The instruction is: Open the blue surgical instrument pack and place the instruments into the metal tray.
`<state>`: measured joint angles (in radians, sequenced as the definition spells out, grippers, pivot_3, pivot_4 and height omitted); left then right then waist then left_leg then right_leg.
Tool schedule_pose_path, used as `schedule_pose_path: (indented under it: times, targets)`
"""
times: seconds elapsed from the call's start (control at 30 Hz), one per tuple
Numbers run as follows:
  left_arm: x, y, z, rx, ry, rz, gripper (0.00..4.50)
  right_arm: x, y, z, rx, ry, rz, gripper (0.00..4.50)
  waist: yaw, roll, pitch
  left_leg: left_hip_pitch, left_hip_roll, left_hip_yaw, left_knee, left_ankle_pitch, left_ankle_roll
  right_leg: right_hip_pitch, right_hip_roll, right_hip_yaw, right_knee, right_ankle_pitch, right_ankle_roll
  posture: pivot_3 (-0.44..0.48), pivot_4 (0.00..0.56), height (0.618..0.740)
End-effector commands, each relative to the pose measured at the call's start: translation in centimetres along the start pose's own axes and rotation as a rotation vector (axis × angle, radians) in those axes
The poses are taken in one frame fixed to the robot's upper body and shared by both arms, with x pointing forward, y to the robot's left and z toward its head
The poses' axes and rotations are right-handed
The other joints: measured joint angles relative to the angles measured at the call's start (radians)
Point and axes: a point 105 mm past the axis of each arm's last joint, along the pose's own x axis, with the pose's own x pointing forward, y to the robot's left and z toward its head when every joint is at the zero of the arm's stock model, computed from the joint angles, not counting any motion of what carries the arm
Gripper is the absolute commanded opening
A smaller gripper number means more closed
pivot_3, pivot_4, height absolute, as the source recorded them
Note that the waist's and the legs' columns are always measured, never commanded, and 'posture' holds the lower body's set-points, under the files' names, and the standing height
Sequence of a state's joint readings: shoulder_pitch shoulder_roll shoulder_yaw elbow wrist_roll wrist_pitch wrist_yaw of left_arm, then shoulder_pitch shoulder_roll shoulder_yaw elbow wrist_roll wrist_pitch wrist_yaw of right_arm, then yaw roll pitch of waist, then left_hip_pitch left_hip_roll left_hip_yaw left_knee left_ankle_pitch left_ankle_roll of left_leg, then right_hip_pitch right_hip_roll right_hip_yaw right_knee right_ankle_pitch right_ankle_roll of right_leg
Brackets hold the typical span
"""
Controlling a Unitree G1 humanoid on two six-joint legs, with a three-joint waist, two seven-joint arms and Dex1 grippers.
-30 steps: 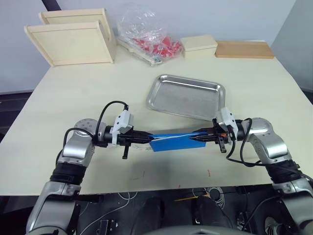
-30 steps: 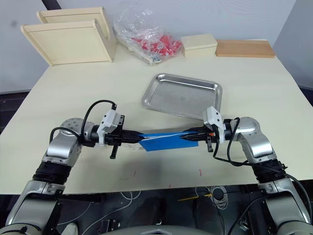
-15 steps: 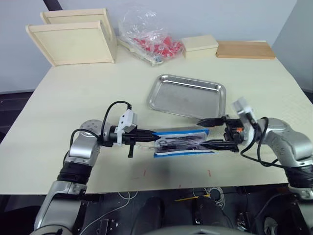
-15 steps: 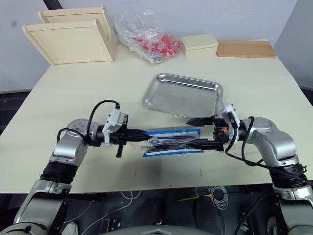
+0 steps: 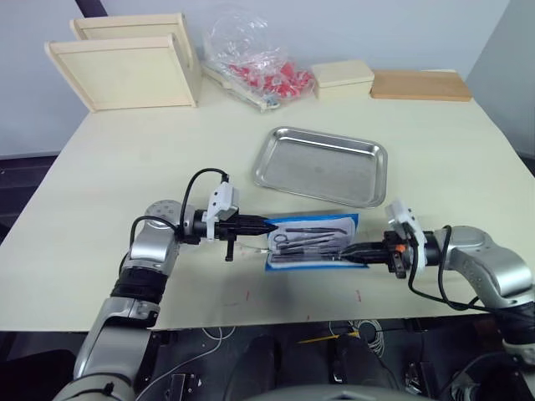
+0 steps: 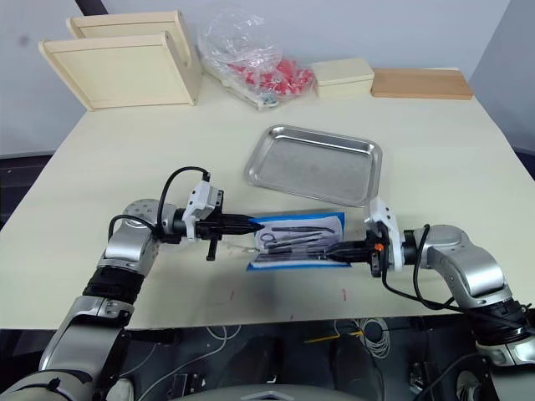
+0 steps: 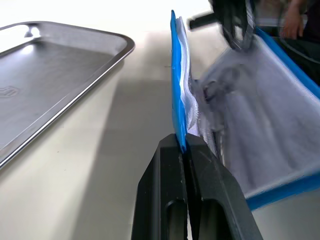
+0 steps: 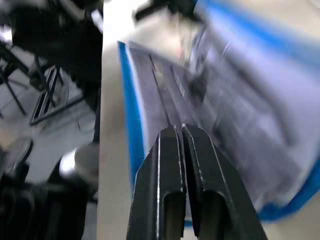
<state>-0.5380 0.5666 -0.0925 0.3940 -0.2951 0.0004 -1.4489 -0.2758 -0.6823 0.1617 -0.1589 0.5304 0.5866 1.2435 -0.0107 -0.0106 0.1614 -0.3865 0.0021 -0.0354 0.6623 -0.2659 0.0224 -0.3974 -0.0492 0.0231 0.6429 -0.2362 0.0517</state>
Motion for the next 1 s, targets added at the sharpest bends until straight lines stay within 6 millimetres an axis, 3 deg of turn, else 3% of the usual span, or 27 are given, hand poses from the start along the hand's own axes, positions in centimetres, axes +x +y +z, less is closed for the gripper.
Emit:
schedule_pose_path:
  times: [0.03,0.3,1.0]
  targets:
    - [0.4,0.9,-1.2,0.023,0.066,0.051,0.0,0.5,0.8,-1.4,-0.105,0.083,0.022,0.1,0.0,0.0,0.0,0.0,0.0,0.0,0.0,0.0,0.0,0.0,0.0,0.0,0.0,0.0,0.0,0.0,0.15,0.74]
    - [0.9,2.1,-4.2,0.034,0.212,0.137,0.0,1.0,0.6,-4.5,-0.174,0.18,-0.001,0.1,-0.003,-0.001,0.0,0.0,0.0,0.0,0.002,0.0,0.0,0.0,0.001,0.0,0.0,0.0,0.0,0.0,0.15,0.74]
    - [2.6,2.7,-2.8,0.075,0.144,0.074,0.0,0.6,1.8,-2.0,-0.187,0.105,0.028,0.1,0.012,-0.002,-0.001,-0.002,-0.001,0.0,0.005,0.0,0.0,0.001,0.001,-0.002,0.001,0.0,0.0,0.0,0.15,0.74]
